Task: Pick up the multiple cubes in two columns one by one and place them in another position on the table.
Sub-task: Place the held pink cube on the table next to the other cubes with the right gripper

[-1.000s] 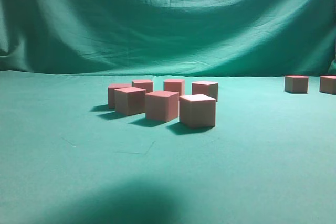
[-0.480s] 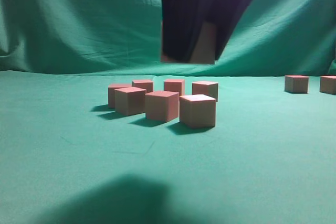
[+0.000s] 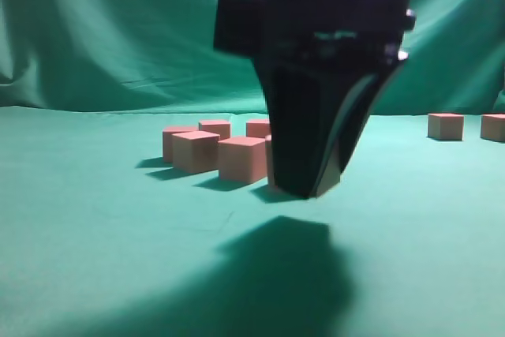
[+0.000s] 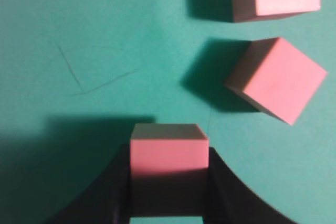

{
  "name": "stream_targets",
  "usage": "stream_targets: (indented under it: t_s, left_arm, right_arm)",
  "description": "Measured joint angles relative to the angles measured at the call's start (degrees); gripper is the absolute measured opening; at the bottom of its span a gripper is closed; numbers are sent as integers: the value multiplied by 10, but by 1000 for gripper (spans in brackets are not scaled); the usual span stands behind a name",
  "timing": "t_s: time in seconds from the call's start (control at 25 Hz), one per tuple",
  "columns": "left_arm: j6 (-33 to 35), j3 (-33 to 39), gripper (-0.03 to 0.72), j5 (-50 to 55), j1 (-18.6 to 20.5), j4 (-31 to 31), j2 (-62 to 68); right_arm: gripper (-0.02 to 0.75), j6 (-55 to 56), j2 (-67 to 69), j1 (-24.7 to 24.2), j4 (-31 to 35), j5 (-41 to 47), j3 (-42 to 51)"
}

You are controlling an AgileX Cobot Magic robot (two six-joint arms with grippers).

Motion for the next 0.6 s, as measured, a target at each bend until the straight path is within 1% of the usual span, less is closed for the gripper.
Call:
stream_targets:
  t_s: [0.24,0.6]
  left_arm:
    - [0,0,0,0,0,0,0]
    - [0,0,0,0,0,0,0]
  right_arm:
    - [263,7,27,-2,-7,-32,1]
    - [263,76,40,-2,-61,-53,1]
